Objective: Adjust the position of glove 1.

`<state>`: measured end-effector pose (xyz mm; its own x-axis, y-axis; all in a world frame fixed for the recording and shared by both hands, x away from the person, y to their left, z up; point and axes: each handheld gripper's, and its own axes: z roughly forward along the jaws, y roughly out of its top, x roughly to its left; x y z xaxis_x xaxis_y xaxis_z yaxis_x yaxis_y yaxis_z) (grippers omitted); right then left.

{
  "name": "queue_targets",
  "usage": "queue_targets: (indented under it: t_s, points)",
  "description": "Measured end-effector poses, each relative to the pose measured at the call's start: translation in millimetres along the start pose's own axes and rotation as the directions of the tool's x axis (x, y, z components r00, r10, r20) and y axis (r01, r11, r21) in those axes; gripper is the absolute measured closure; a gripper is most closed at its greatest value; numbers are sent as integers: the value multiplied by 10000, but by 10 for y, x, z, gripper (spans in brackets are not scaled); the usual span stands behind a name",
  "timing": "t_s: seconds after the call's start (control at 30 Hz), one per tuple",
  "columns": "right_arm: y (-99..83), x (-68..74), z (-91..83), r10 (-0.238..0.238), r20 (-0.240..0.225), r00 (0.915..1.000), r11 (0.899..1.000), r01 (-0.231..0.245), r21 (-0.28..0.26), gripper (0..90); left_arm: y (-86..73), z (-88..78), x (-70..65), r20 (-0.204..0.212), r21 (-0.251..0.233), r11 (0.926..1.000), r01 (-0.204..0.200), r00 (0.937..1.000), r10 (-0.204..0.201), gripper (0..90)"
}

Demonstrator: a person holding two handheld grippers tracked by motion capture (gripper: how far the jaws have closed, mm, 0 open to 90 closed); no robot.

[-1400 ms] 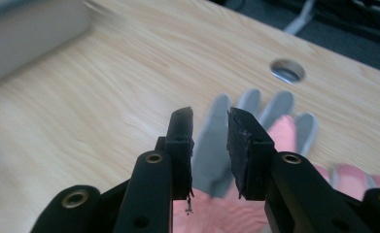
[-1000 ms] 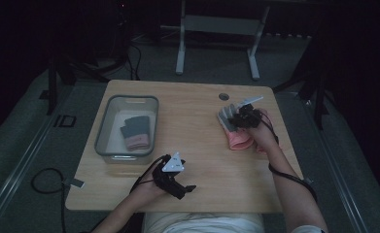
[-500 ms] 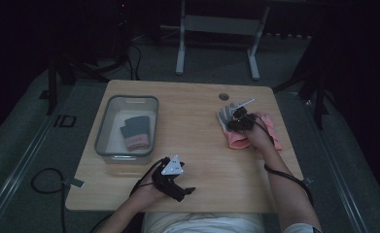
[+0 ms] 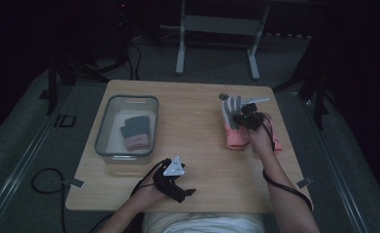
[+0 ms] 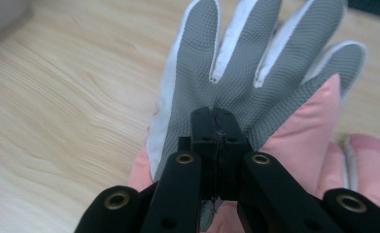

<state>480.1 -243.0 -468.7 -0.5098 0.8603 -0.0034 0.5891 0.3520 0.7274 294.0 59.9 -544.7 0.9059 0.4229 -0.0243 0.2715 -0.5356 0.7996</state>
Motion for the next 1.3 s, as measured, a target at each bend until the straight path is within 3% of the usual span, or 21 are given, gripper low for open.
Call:
queue_targets:
  t_s: [0.17,0.23,0.43,0.67,1.1,1.3]
  points:
    - [109,337,-357,-239,473,9986,9972,271,-695,893,-15,7,-4,-81,153,9999,-59,9999,60,36]
    - [127,461,-469,-70,471,9989,9949,117,-998,893,-24,4,-5,-67,185,9998,-62,10000,63,36]
    - [54,835,-592,81,539,9985,9937,-19,-1123,893,-29,-11,-12,-154,124,9999,-89,9998,91,36]
    - [-160,1129,-330,61,845,9964,9987,-18,-509,892,-60,-8,-44,-88,215,9996,-207,9997,209,36]
    - [-367,1144,333,739,338,9967,9955,-758,568,884,-78,-23,-61,-175,144,9996,-263,9995,265,36]
    - [-432,1139,469,968,123,9952,9939,-973,521,867,-84,-25,-53,-129,150,9996,-252,9996,254,36]
